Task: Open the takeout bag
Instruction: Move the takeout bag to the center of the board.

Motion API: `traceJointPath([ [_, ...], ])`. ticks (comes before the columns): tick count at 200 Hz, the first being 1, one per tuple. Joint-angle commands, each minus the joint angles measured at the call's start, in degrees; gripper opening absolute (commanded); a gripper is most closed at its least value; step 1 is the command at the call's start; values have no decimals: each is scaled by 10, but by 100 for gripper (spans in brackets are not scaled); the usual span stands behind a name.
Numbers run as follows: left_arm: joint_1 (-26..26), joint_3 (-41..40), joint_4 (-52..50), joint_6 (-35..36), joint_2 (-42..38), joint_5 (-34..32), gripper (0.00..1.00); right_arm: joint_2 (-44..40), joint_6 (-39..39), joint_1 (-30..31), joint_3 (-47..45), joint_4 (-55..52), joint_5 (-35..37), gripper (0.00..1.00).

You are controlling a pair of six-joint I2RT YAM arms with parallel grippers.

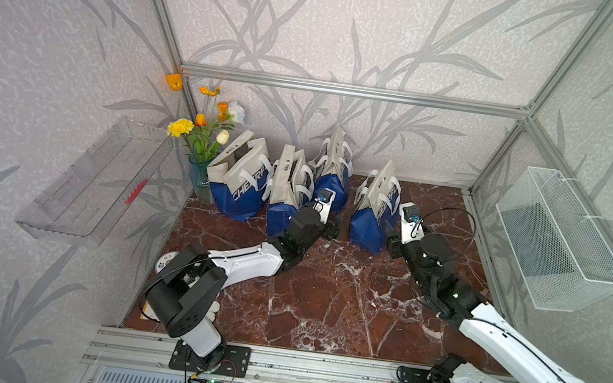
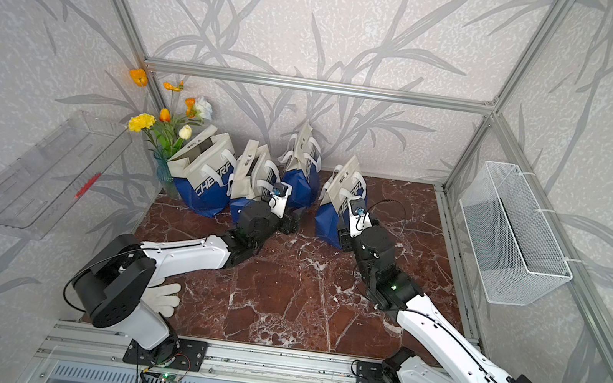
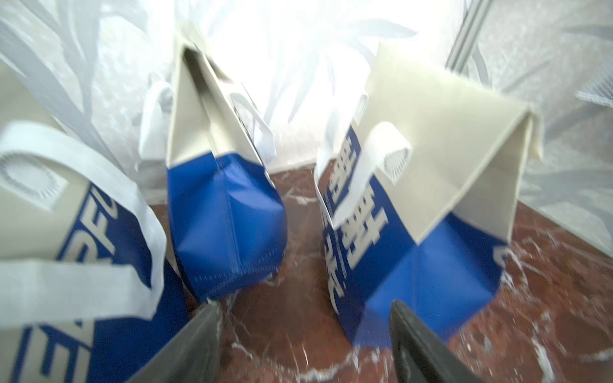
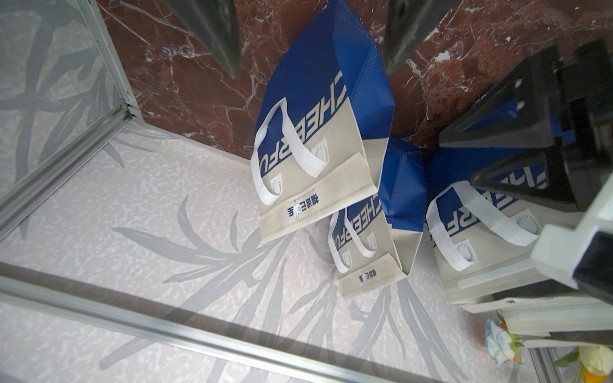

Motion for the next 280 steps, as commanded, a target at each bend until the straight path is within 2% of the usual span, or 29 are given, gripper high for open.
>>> traceJointPath([
  [1, -2, 47, 60, -4, 42, -101, 77, -36, -1, -3, -17, 57, 5, 66],
  [13, 0, 69, 90, 6, 72, -118, 77, -49, 2, -3, -27, 63, 7, 66],
  [40, 4, 137, 88, 18, 132, -156, 75, -75, 23, -3, -43, 61, -4, 65],
  [64, 16, 182, 88, 4, 177, -177, 71, -92, 39, -3, -53, 51, -25, 64],
  [141, 68, 346, 34, -69, 306, -151, 63, -115, 51, -3, -64, 32, -26, 60],
  [171, 70, 416, 7, -67, 348, -140, 51, -115, 52, -2, -65, 31, -27, 59],
  [194, 71, 437, 7, -60, 359, -133, 40, -119, 54, -3, -66, 27, -24, 59],
  [213, 72, 438, 10, -55, 360, -123, 35, -126, 59, -2, -70, 25, -23, 58],
  [233, 73, 433, 14, -51, 355, -118, 20, -130, 61, -2, -73, 23, -23, 58],
  [255, 71, 417, 17, -47, 337, -102, 0, -132, 62, -3, -74, 20, -22, 57],
  [280, 60, 380, 15, -40, 302, -97, 0, -133, 60, -3, -72, 17, -21, 57],
])
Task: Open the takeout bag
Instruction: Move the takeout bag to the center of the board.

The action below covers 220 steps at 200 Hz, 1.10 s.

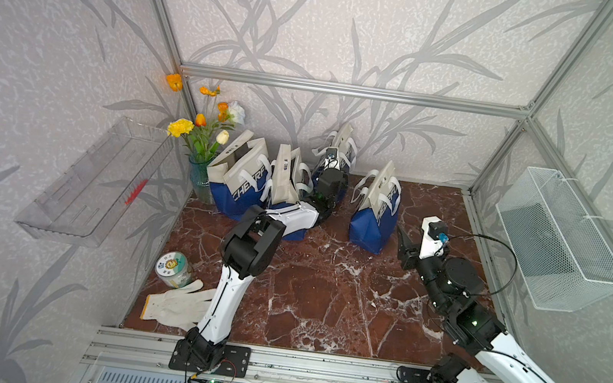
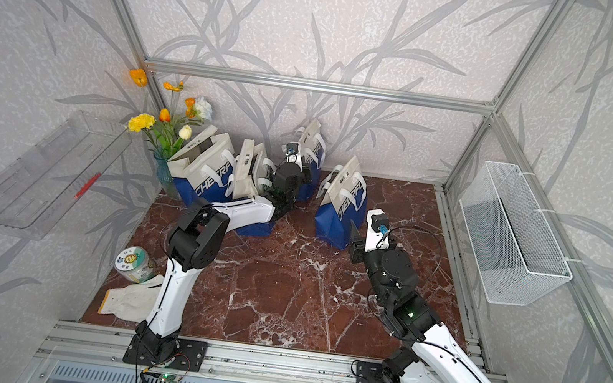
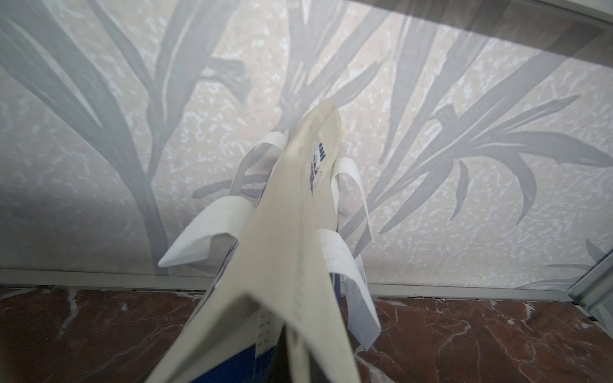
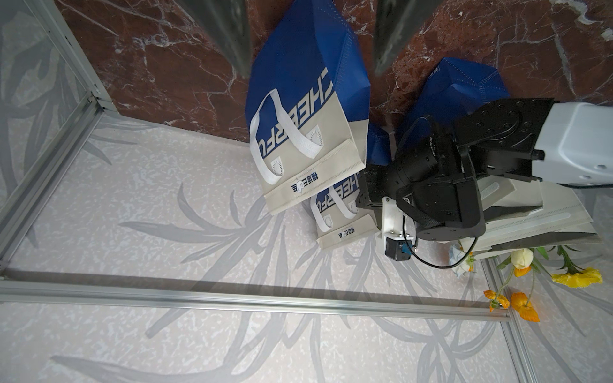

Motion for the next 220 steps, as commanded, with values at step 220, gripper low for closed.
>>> traceJointPath([
  [220, -131, -603, 45, -56, -518, 87, 11, 88, -65, -1, 68, 12, -240, 60],
])
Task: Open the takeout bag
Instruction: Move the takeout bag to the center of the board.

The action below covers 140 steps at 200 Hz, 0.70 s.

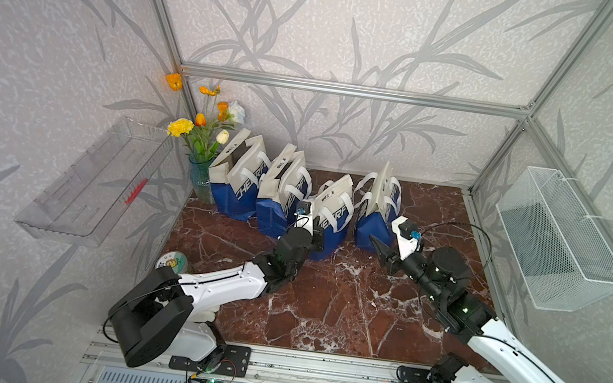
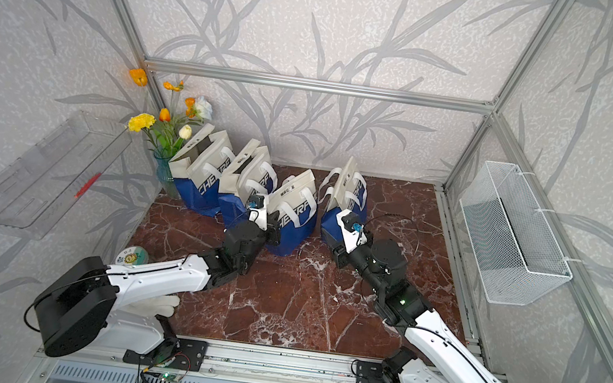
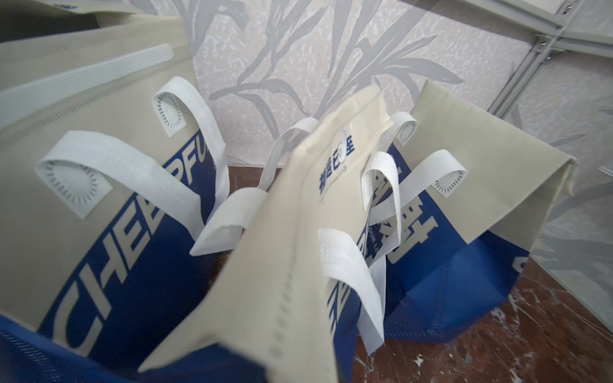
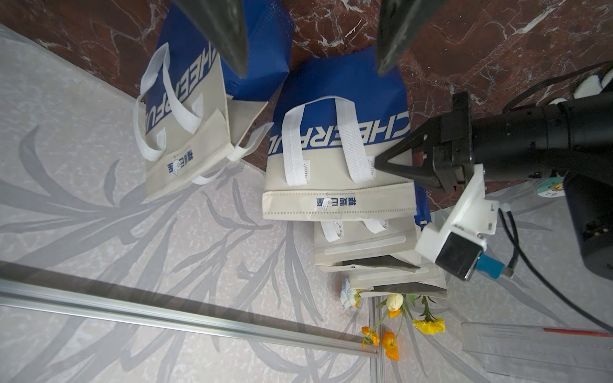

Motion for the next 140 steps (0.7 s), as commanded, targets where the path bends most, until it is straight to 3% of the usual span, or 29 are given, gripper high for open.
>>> traceJointPath([
  [1, -3, -37, 65, 18, -14, 78, 12, 16, 1, -1, 33, 17, -19, 60],
  [10, -3, -54, 87, 22, -15, 92, 19, 21, 3, -1, 38, 15, -22, 60],
  [28, -4, -87, 137, 25, -16, 103, 43, 27, 4, 1, 46, 8, -24, 60],
  [52, -3, -121, 189, 31, -14, 106, 57, 31, -4, 7, 49, 3, -23, 60],
  [140, 15, -183, 332, 44, 4, 102, 58, 89, -138, 58, 46, 98, -28, 59],
])
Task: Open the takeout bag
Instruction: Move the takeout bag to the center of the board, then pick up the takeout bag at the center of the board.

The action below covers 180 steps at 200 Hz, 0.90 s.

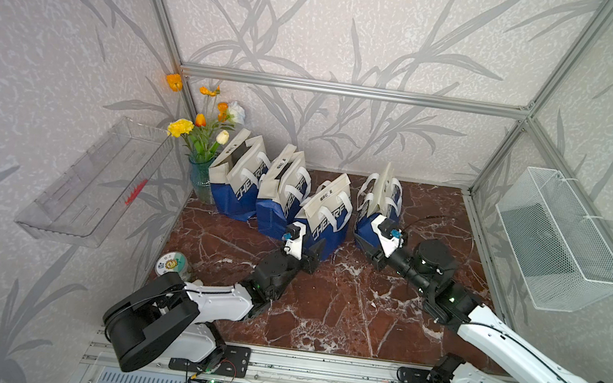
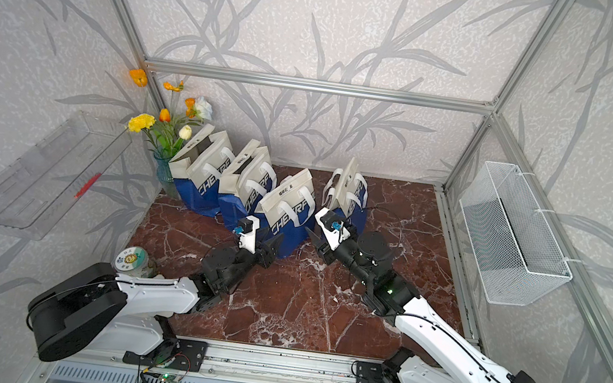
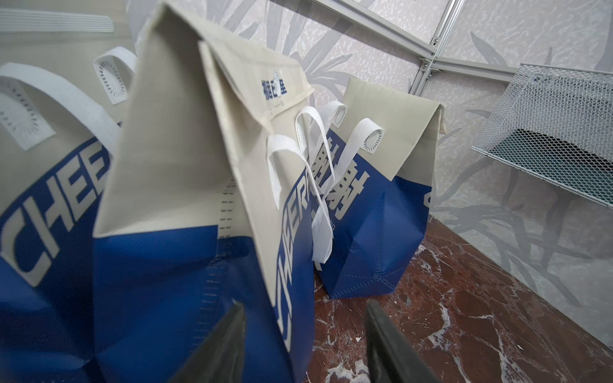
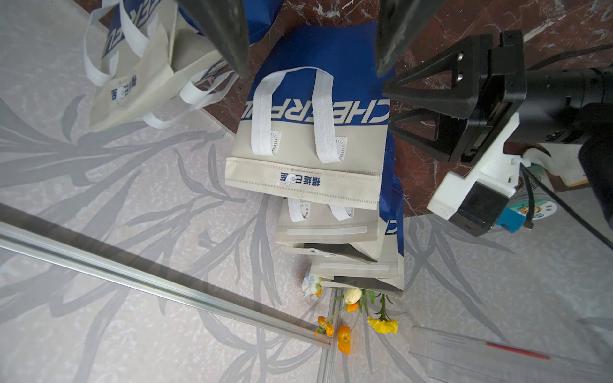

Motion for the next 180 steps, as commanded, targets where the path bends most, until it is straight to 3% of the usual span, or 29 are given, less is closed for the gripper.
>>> traceJointPath([
  [1, 8, -8, 61, 11, 9, 0, 59, 17, -46, 9, 16, 51, -7, 60],
  [38, 32, -27, 116, 22, 30, 10, 60, 40, -66, 24, 27, 71, 6, 59],
  [73, 63, -21, 144, 6, 66, 50, 50, 52, -85, 37, 32, 88, 24, 59],
  [132, 91, 7, 196, -31, 139, 95, 50, 70, -124, 48, 50, 105, 34, 57],
  [180, 90, 32, 196, -25, 140, 122, 53, 95, -137, 51, 64, 111, 33, 57],
])
